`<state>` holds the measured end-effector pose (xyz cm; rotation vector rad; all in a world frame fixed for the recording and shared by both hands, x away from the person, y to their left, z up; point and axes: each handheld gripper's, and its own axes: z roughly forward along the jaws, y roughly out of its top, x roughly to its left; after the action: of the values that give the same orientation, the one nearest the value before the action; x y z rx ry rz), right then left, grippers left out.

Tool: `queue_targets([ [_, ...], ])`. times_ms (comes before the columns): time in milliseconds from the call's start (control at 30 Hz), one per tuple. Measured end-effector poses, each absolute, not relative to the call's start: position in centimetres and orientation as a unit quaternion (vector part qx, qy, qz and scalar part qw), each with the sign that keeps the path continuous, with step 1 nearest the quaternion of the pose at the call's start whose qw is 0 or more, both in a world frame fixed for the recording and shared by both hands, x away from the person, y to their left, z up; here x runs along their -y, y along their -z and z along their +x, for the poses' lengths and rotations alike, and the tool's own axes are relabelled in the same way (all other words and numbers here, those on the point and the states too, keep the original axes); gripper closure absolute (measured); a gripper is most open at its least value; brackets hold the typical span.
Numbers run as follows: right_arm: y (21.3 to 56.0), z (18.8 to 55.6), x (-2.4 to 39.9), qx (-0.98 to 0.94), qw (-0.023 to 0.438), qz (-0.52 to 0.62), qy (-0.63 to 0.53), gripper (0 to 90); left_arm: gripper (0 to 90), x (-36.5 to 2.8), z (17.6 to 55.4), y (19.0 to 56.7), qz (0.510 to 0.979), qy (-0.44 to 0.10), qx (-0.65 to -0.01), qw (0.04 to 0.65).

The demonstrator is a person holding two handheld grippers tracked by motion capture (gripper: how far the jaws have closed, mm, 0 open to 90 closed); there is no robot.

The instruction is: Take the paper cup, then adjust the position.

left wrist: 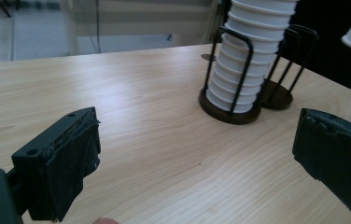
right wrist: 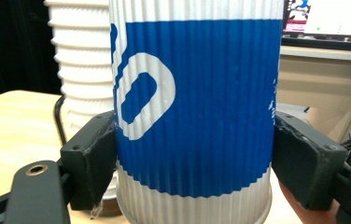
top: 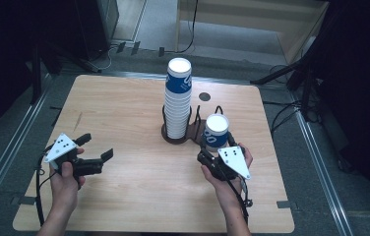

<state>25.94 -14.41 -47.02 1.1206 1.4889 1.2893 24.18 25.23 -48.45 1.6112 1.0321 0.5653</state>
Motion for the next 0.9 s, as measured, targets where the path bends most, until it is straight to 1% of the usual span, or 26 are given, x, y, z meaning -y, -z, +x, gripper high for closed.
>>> queue_targets([
  [200, 48.6, 25.2, 12.7, -0.622, 0.411, 0.433, -0.506, 20.9, 1.8, -23.2, 24.1, 48.2, 0.702, -0.205, -0.408, 0.547],
  [333, 49.3, 24.9, 11.7, -0.638, 0.412, 0.417, -0.5, 20.9, 1.8, -22.2, 24.1, 47.9, 0.711, -0.19, -0.394, 0.551],
  [600, 50.2, 24.6, 10.2, -0.655, 0.41, 0.399, -0.494, 20.9, 1.8, -21.1, 23.9, 47.7, 0.72, -0.177, -0.382, 0.552],
  [900, 51.2, 23.5, 7.8, -0.687, 0.41, 0.355, -0.484, 20.9, 1.8, -19.8, 23.8, 47.6, 0.731, -0.155, -0.375, 0.548],
])
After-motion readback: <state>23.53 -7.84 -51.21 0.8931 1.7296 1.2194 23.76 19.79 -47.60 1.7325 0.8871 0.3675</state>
